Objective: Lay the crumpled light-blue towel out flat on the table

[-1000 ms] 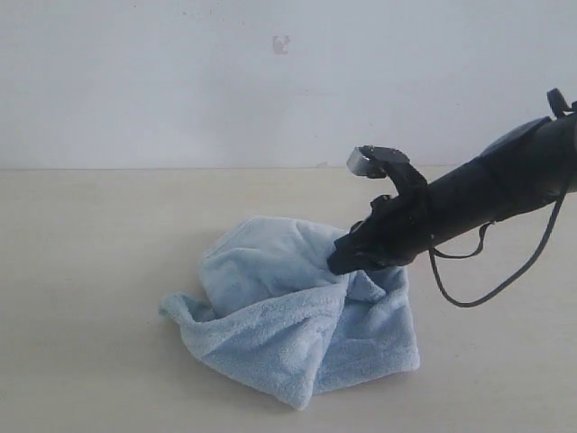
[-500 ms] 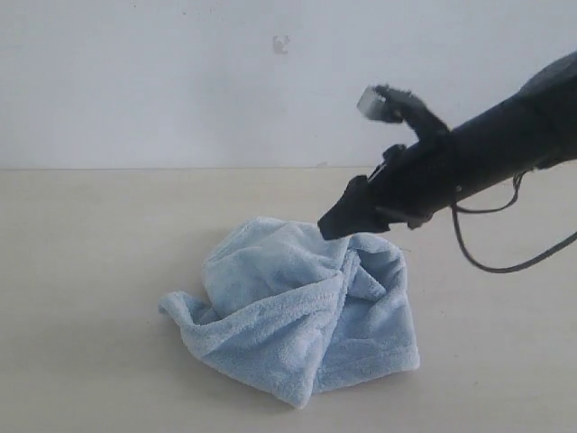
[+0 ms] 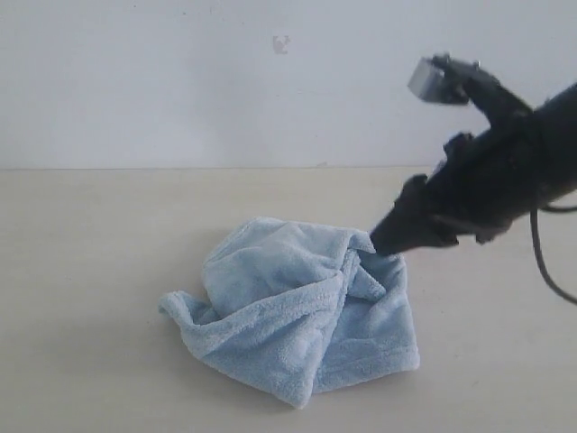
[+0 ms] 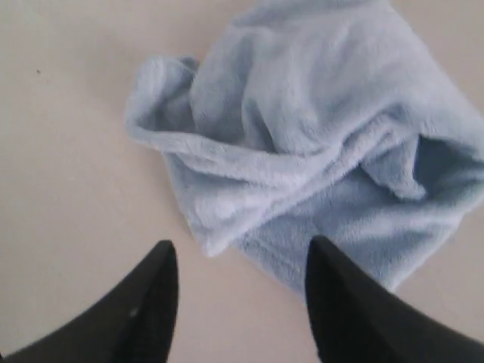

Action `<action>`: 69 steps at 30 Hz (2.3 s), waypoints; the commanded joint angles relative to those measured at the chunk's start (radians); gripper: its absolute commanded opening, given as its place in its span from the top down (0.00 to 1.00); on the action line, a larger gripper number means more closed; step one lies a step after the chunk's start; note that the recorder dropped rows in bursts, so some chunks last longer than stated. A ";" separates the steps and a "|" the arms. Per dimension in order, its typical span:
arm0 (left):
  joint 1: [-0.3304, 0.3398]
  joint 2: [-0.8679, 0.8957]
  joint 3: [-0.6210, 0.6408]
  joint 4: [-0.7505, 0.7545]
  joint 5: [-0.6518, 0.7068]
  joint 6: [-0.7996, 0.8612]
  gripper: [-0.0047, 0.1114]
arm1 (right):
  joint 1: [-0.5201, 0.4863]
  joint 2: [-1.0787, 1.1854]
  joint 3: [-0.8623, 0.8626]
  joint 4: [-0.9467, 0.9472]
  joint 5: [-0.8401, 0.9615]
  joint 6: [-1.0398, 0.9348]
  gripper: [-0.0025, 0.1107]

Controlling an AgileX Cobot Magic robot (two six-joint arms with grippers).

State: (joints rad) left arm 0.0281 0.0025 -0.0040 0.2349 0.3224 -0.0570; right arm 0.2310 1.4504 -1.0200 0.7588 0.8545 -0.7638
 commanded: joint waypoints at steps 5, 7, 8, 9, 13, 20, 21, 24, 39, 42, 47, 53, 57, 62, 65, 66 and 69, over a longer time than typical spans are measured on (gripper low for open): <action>-0.005 -0.002 0.004 -0.225 -0.285 -0.184 0.93 | 0.030 0.048 0.191 0.074 -0.147 -0.040 0.97; -0.005 -0.002 0.004 -0.462 -0.361 -0.335 0.93 | 0.065 0.048 0.189 0.074 -0.148 -0.054 0.95; -0.005 -0.002 0.004 -0.535 -0.376 -0.372 0.93 | 0.088 0.048 0.189 0.074 -0.148 -0.061 0.93; -0.005 -0.002 0.004 -0.579 -0.383 -0.389 0.93 | 0.111 0.048 0.189 0.074 -0.148 -0.067 0.92; -0.005 -0.002 0.004 -0.613 -0.403 -0.391 0.93 | 0.191 0.048 0.189 0.070 -0.148 -0.101 0.89; -0.005 -0.002 0.004 -0.613 -0.567 -0.387 0.93 | 0.229 0.048 0.189 0.070 -0.192 -0.143 0.89; -0.005 -0.002 0.004 -0.613 -0.644 -0.387 0.93 | 0.229 0.048 0.189 0.070 -0.213 -0.143 0.89; -0.001 -0.002 0.004 -0.623 -0.874 -0.318 0.93 | 0.229 0.048 0.189 0.070 -0.286 -0.143 0.89; -0.001 0.440 -0.247 -0.366 -0.889 0.235 0.93 | 0.229 0.048 0.189 0.116 -0.316 -0.136 0.89; -0.009 0.684 -0.302 -0.109 -0.798 0.400 0.93 | 0.229 0.048 0.189 0.122 -0.325 -0.136 0.89; -0.085 1.021 -0.400 -0.003 -0.773 0.264 0.93 | 0.229 0.048 0.189 0.114 -0.328 -0.136 0.89; -0.291 1.182 -0.535 0.339 -0.528 -0.107 0.93 | 0.227 0.048 0.189 0.024 -0.346 -0.134 0.89; -0.441 1.237 -0.583 0.598 -0.444 -0.316 0.93 | 0.227 0.048 0.189 -0.048 -0.404 -0.090 0.89; -0.572 1.329 -0.583 0.776 -0.478 -0.431 0.93 | 0.227 0.048 0.189 -0.067 -0.446 -0.090 0.89; -0.625 1.371 -0.583 0.777 -0.485 -0.463 0.93 | 0.227 0.048 0.189 -0.101 -0.446 -0.090 0.89; -0.646 1.379 -0.585 0.777 -0.493 -0.480 0.93 | 0.227 0.048 0.189 -0.118 -0.446 -0.090 0.89; -0.705 1.383 -0.632 0.774 -0.392 -0.636 0.93 | 0.227 0.048 0.189 -0.163 -0.458 -0.086 0.89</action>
State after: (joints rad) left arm -0.6314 1.3814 -0.5919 1.0079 -0.1376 -0.5662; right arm 0.4587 1.5009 -0.8316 0.6378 0.4148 -0.8547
